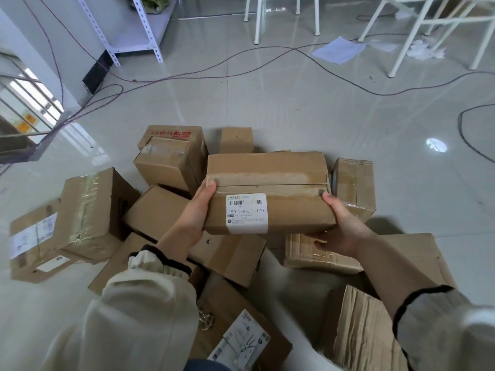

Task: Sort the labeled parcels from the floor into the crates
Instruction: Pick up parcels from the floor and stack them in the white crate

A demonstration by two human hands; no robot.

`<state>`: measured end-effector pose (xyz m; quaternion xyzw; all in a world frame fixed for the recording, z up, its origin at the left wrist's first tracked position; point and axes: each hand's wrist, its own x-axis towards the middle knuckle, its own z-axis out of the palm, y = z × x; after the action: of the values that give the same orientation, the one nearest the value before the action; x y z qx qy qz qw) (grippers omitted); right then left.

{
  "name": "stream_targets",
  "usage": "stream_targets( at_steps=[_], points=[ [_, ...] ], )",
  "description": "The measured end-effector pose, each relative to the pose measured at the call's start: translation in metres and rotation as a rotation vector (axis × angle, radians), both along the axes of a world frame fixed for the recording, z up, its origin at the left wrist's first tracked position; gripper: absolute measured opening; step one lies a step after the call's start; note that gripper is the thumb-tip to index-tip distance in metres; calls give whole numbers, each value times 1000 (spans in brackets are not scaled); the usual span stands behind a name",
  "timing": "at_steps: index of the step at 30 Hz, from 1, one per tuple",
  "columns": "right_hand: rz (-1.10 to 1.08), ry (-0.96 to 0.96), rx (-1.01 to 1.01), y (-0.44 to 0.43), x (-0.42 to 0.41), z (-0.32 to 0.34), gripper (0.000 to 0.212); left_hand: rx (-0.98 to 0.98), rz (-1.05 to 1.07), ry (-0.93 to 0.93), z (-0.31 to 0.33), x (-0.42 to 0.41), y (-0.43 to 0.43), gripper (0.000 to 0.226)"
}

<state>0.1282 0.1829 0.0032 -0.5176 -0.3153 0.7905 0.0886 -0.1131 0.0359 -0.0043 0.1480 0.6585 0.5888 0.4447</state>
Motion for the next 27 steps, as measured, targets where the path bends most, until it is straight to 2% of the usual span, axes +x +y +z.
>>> stream_targets(
  at_steps=[8,13,15,19,21,24,27],
  points=[
    [-62,88,15,4,-8,-2,37,28,70,-25,10,3,9,42],
    [23,127,174,11,-9,19,44,76,112,-102,37,7,8,46],
    [25,120,253,13,-3,52,48,133,98,-149,62,12,4,51],
    [19,110,341,5,22,133,42,165,49,-195,141,19,-2,52],
    [43,120,380,2,37,181,56,138,29,-210,193,25,-1,53],
    [46,120,419,0,57,272,94,114,-4,-200,285,38,2,46],
    [1,77,493,-4,88,375,98,84,-56,-129,390,61,7,48]
  ],
)
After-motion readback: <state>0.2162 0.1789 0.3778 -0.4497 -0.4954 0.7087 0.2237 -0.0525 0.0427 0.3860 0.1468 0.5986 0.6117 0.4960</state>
